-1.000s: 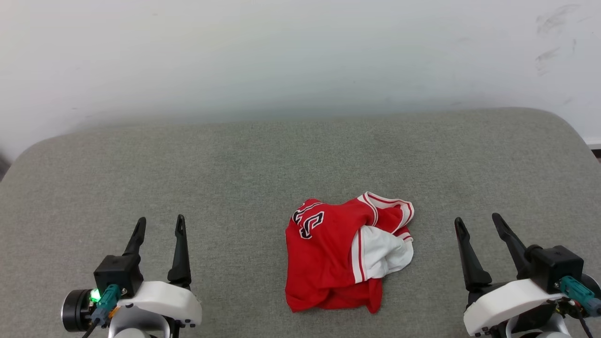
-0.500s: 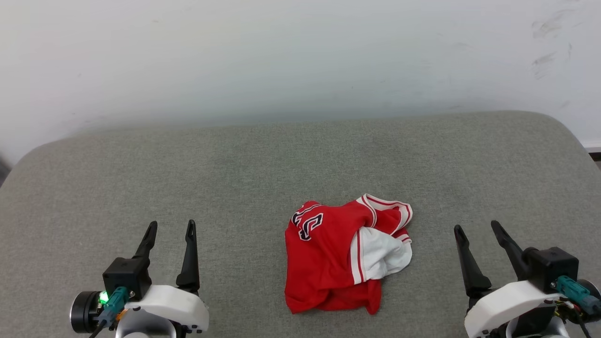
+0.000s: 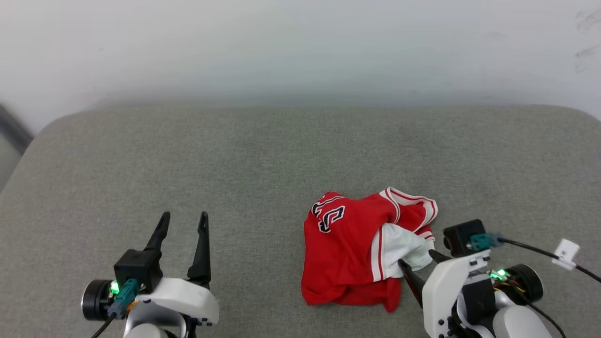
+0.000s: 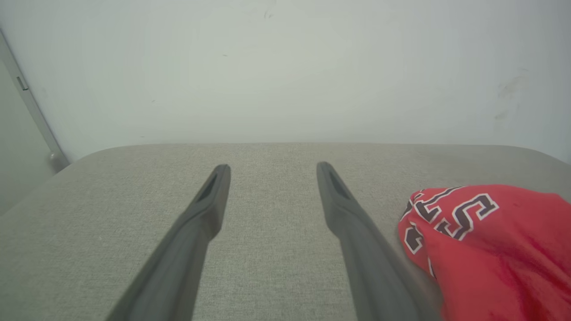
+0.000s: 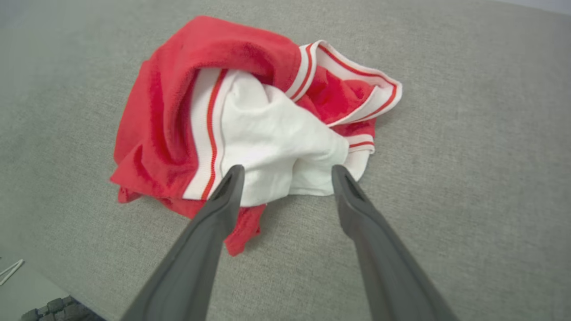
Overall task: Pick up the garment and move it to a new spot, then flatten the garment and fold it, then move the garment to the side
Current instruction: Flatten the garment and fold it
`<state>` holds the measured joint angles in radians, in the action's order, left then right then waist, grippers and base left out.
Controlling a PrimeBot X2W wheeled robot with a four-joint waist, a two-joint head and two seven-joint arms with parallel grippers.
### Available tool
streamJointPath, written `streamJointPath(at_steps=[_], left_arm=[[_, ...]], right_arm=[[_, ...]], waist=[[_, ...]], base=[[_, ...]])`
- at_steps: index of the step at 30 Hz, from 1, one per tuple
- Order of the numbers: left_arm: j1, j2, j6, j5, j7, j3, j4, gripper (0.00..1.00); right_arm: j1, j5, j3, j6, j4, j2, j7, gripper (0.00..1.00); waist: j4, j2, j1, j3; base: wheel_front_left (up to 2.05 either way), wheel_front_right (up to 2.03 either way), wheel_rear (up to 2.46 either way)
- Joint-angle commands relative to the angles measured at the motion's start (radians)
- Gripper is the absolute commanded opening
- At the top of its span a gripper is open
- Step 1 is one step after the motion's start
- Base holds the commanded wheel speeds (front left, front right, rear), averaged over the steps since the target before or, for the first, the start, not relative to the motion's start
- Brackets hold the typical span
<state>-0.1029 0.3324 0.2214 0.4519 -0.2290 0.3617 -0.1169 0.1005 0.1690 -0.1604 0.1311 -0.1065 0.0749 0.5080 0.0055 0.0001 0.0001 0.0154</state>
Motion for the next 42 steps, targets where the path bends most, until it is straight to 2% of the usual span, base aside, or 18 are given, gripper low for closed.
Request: streamJointPath(at_steps=[1,5,9,10,11,12,13,21,28,33,38,39,40,42], left_arm=[[-0.018,-0.004,-0.003,-0.006,-0.004,0.003,0.002,1.0],[-0.046,-0.012,-0.01,-0.009,-0.009,0.007,-0.005,1.0],[-0.063,-0.021,-0.016,-0.007,-0.013,0.011,-0.017,1.0],[-0.068,-0.023,-0.017,-0.007,-0.015,0.011,-0.02,1.0],[-0.07,-0.026,-0.018,-0.007,-0.018,0.012,-0.024,1.0],[-0.068,-0.027,-0.019,-0.007,-0.019,0.012,-0.029,1.0],[-0.069,-0.029,-0.02,-0.007,-0.021,0.013,-0.033,1.0],[-0.074,-0.035,-0.024,-0.005,-0.029,0.005,-0.054,1.0],[-0.06,-0.036,-0.02,-0.002,-0.031,0.003,-0.064,1.0],[-0.055,-0.038,-0.02,0.003,-0.031,0.005,-0.064,1.0],[-0.058,-0.038,-0.02,0.006,-0.031,0.008,-0.07,1.0],[-0.058,-0.037,-0.02,0.009,-0.031,0.008,-0.073,1.0],[-0.058,-0.037,-0.02,0.009,-0.031,0.008,-0.075,1.0],[-0.056,-0.035,-0.017,0.011,-0.031,0.006,-0.077,1.0]], right_arm=[[0.019,0.011,-0.012,-0.001,-0.006,0.015,0.022,1.0],[0.068,0.035,-0.059,-0.001,-0.025,0.043,0.083,1.0],[0.107,0.046,-0.076,-0.001,-0.048,0.058,0.087,1.0],[0.115,0.056,-0.079,-0.001,-0.055,0.057,0.086,0.93],[0.119,0.061,-0.084,-0.001,-0.062,0.057,0.088,0.93],[0.127,0.063,-0.086,-0.001,-0.061,0.059,0.078,0.13],[0.131,0.066,-0.086,-0.001,-0.061,0.061,0.075,0.0],[0.15,0.041,-0.043,-0.001,-0.001,0.089,0.033,0.0],[0.11,-0.004,0.108,-0.001,0.033,0.121,0.014,0.0],[0.035,-0.035,0.255,-0.001,-0.01,0.133,-0.012,0.0],[-0.036,-0.061,0.367,-0.001,-0.149,0.104,-0.076,0.0],[-0.04,-0.063,0.399,-0.001,-0.213,0.084,-0.116,0.72],[-0.033,-0.06,0.406,-0.001,-0.242,0.079,-0.142,0.96],[-0.009,-0.048,0.414,-0.001,-0.272,0.06,-0.214,1.0]], waist=[[0.016,-0.0001,-0.0001,0.02],[0.039,-0.0001,-0.0001,0.061],[0.053,-0.0001,-0.0001,0.095],[0.055,-0.0001,-0.0001,0.101],[0.055,-0.0001,-0.0001,0.104],[0.056,-0.0001,-0.0001,0.106],[0.055,-0.0001,-0.0001,0.107],[0.028,-0.0001,-0.0001,0.098],[-0.013,-0.0001,-0.0001,0.073],[-0.026,-0.0001,-0.0001,0.068],[-0.031,-0.0001,-0.0001,0.073],[-0.033,-0.0001,-0.0001,0.074],[-0.033,-0.0001,-0.0001,0.075],[-0.035,-0.0001,-0.0001,0.074]], base=[[0.0,0.0,0.0],[0.0,0.0,0.0],[0.0,0.0,0.0],[0.0,0.0,0.0],[0.0,0.0,0.0],[0.0,0.0,0.0],[0.0,0.0,0.0],[0.0,0.0,0.0],[0.0,0.0,0.0],[0.0,0.0,0.0],[0.0,0.0,0.0],[0.0,0.0,0.0],[0.0,0.0,0.0],[0.0,0.0,0.0]])
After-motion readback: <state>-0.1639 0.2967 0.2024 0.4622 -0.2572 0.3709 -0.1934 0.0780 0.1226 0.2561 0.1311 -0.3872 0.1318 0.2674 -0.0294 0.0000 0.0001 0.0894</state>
